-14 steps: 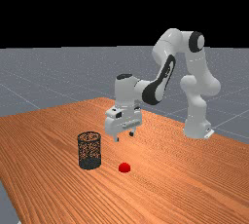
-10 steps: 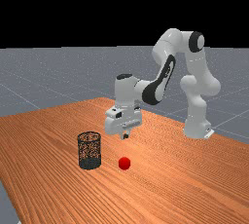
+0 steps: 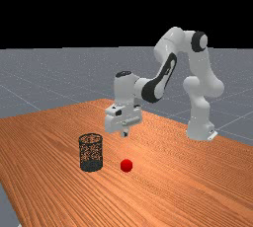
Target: Put the ball into the container
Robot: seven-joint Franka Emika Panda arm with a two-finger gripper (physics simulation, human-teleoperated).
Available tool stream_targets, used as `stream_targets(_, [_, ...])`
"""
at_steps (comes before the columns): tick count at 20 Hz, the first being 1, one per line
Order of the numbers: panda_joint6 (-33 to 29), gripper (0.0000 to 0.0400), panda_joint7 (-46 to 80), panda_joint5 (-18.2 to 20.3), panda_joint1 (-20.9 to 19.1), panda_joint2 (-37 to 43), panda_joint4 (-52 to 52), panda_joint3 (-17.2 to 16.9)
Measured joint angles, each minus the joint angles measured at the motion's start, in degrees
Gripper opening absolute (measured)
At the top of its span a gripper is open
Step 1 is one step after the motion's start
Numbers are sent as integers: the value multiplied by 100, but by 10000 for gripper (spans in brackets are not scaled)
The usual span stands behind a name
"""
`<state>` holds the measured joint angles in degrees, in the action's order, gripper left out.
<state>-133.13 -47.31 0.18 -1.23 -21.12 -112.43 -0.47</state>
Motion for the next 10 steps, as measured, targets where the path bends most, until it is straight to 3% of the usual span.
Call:
stream_targets(4, [-152,0,-75,10,-87,-165,7,-36])
stream_targets(5, [-228,157,-76,12,-88,-205,-15,-36])
stream_targets(6, [-275,252,-76,13,-88,-251,-19,-36])
stream_targets(8, [-426,346,-76,13,-88,-363,-40,-35])
stream_targets(10, [-578,380,-44,-19,-70,-459,-75,-52])
